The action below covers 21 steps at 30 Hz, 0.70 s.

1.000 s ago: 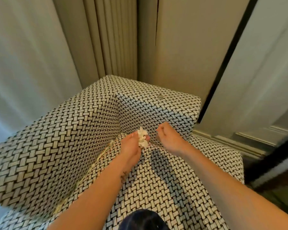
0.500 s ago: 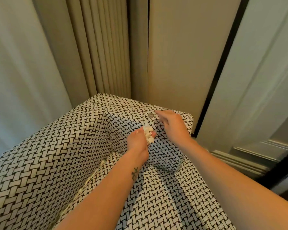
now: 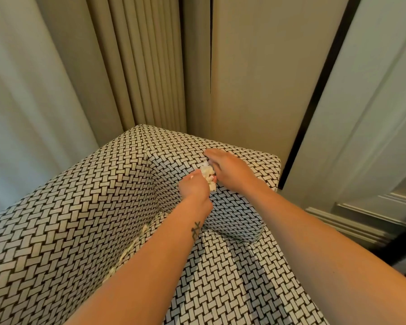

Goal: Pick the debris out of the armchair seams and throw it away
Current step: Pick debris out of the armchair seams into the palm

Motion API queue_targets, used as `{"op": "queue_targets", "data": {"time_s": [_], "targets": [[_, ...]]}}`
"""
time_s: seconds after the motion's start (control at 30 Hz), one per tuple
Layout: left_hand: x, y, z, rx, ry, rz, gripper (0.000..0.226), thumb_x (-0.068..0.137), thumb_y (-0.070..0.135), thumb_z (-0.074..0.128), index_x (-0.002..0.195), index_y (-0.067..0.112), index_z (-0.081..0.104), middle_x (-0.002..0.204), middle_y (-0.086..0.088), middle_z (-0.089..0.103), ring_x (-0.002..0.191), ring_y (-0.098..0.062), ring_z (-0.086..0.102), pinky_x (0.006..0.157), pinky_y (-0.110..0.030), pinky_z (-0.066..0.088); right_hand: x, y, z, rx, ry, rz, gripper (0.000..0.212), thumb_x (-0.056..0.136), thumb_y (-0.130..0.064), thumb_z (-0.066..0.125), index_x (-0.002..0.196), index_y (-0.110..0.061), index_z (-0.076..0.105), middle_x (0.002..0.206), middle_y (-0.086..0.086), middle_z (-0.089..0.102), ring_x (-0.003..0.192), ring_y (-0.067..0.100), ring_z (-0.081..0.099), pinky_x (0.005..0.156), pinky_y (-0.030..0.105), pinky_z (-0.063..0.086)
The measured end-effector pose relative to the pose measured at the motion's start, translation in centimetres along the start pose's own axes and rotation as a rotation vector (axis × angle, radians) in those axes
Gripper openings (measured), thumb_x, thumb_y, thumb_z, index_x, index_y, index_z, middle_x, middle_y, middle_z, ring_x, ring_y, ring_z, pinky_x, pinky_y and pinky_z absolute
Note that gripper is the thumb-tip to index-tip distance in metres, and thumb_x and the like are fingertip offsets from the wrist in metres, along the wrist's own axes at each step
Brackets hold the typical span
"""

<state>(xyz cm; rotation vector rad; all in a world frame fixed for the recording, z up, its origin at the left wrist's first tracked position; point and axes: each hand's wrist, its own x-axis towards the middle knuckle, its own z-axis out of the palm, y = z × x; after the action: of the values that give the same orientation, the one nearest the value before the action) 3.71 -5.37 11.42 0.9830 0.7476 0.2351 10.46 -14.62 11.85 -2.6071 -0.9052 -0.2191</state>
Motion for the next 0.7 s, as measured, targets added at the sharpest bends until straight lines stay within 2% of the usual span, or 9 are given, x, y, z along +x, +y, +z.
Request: {"op": "queue_targets", "data": {"time_s": [0.07, 0.13, 0.23, 0.3, 0.4, 0.5, 0.57, 0.7], "targets": [[0.1, 0.0, 0.0, -0.011, 0.002, -0.024, 0.032, 0.105, 0.006, 0.045, 0.129, 0.002, 0.066, 0.110, -0.014, 0.074, 0.063, -0.015, 0.063, 0.036, -0.014, 0.041, 0.2, 0.0, -0.1, -0.008, -0.036, 0.024, 0.041, 0.106, -0.015, 0.038, 0.144, -0.019, 0.051, 0.154, 0.000, 0.048, 0.138, 0.021, 0.047, 0.107, 0.041, 0.046], [0.2, 0.2, -0.1, -0.056, -0.009, -0.051, 0.029, 0.106, 0.007, 0.048, 0.127, 0.003, 0.066, 0.108, -0.014, 0.076, 0.066, -0.017, 0.070, 0.042, -0.017, 0.049, 0.4, 0.1, -0.1, 0.055, -0.016, 0.062, 0.047, 0.103, -0.006, 0.042, 0.147, -0.021, 0.052, 0.157, -0.002, 0.045, 0.142, 0.018, 0.043, 0.115, 0.039, 0.039], [0.1, 0.4, 0.0, -0.078, -0.021, -0.064, 0.028, 0.107, 0.008, 0.045, 0.129, 0.005, 0.063, 0.098, -0.009, 0.074, 0.071, -0.017, 0.072, 0.044, -0.019, 0.051, 0.4, 0.1, 0.1, 0.211, 0.064, 0.140, 0.045, 0.101, -0.001, 0.045, 0.137, -0.020, 0.064, 0.147, -0.004, 0.056, 0.134, 0.017, 0.053, 0.112, 0.030, 0.040], [0.1, 0.4, 0.1, -0.083, -0.006, -0.054, 0.030, 0.107, 0.007, 0.043, 0.130, 0.005, 0.063, 0.102, -0.011, 0.075, 0.069, -0.016, 0.071, 0.041, -0.018, 0.049, 0.6, 0.2, -0.1, 0.276, 0.079, 0.173, 0.042, 0.101, -0.001, 0.046, 0.132, -0.019, 0.068, 0.142, -0.004, 0.061, 0.129, 0.016, 0.057, 0.109, 0.028, 0.042], [0.0, 0.4, 0.3, -0.080, -0.008, -0.057, 0.029, 0.106, 0.004, 0.046, 0.128, 0.003, 0.064, 0.107, -0.015, 0.074, 0.064, -0.017, 0.071, 0.044, -0.021, 0.053, 0.6, 0.3, -0.4, 0.381, 0.066, 0.209, 0.034, 0.101, -0.005, 0.052, 0.127, -0.018, 0.071, 0.137, -0.004, 0.065, 0.130, 0.014, 0.056, 0.114, 0.032, 0.041], [-0.4, 0.6, 0.2, -0.079, -0.043, -0.057, 0.026, 0.106, 0.004, 0.046, 0.125, 0.001, 0.064, 0.098, -0.015, 0.073, 0.061, -0.018, 0.070, 0.053, -0.023, 0.057, 0.5, 0.4, -0.6, 0.436, 0.074, 0.216, 0.029, 0.100, -0.008, 0.058, 0.123, -0.019, 0.073, 0.134, -0.003, 0.067, 0.127, 0.013, 0.058, 0.113, 0.035, 0.042], [-0.5, 0.6, 0.1, -0.075, -0.069, -0.061, 0.026, 0.106, 0.004, 0.047, 0.125, 0.000, 0.064, 0.095, -0.015, 0.072, 0.062, -0.019, 0.070, 0.056, -0.024, 0.059, 0.3, 0.5, -0.6, 0.430, 0.086, 0.223, 0.032, 0.099, -0.010, 0.060, 0.128, -0.021, 0.069, 0.134, -0.002, 0.067, 0.126, 0.015, 0.058, 0.111, 0.034, 0.043], [-0.9, 0.2, -0.5, -0.053, -0.086, -0.057, 0.026, 0.106, 0.004, 0.048, 0.127, -0.003, 0.062, 0.101, -0.017, 0.072, 0.063, -0.019, 0.071, 0.051, -0.024, 0.059, -0.7, 0.2, -1.0, 0.420, 0.071, 0.227, 0.046, 0.099, -0.012, 0.061, 0.144, -0.018, 0.054, 0.140, 0.002, 0.062, 0.131, 0.020, 0.054, 0.115, 0.039, 0.039]]}}
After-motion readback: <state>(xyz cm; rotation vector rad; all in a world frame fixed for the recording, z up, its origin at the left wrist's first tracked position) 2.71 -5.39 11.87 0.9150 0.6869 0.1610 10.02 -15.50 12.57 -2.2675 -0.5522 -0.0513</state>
